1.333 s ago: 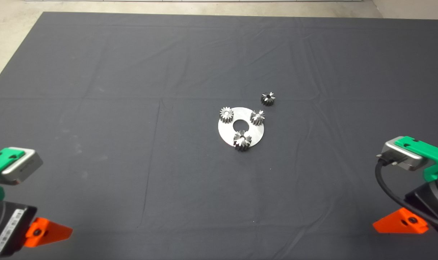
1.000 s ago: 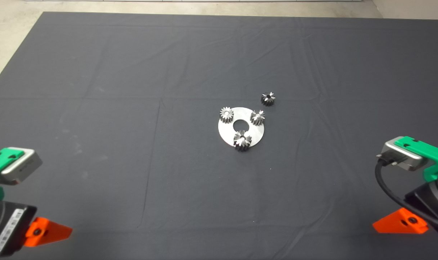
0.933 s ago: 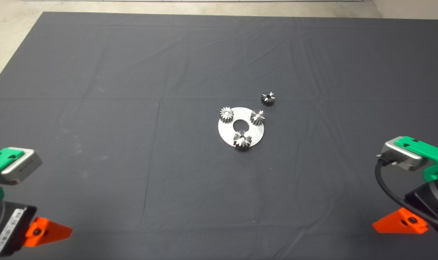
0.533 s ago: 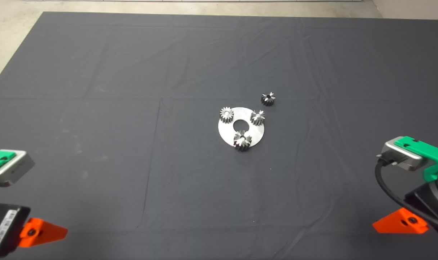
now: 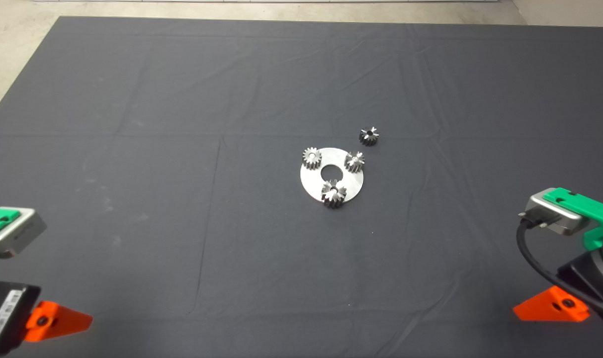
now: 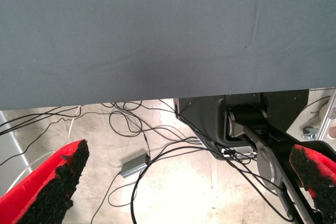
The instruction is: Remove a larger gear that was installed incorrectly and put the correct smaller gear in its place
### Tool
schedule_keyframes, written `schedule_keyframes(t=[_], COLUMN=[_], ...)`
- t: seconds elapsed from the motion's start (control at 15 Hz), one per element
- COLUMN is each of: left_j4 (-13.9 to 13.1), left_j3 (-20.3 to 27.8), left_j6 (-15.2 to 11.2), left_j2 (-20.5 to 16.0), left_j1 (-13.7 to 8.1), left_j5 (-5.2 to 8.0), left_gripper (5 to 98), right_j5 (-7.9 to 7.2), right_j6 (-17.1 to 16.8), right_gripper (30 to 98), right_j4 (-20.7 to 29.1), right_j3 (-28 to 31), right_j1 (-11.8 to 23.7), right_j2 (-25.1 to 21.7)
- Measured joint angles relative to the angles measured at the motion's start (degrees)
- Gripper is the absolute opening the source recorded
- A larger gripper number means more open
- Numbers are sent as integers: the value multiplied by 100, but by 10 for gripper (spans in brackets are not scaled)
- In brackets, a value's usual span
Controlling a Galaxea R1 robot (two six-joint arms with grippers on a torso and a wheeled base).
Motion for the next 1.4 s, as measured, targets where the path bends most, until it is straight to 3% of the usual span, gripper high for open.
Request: schedule_keyframes(t=[0.6, 0.87, 1.13, 1.4], left_j4=[-20, -22, -37, -45], left_j3=[0, 0, 0, 0], left_j6=[0, 0, 0, 0], left_j2=[-9, 5, -44, -45], left_j1=[1, 1, 0, 1], left_j5=[0, -10, -2, 2], left_gripper=[981, 981, 981, 981], right_j5=[0, 13, -20, -17], right_j6=[0, 2, -5, -50], right_gripper=[968, 968, 968, 968], right_j4=[0, -95, -1015, -1466], right_j3=[0, -5, -55, -358], right_j1=[0, -2, -85, -194], right_j2=[32, 376, 623, 1103])
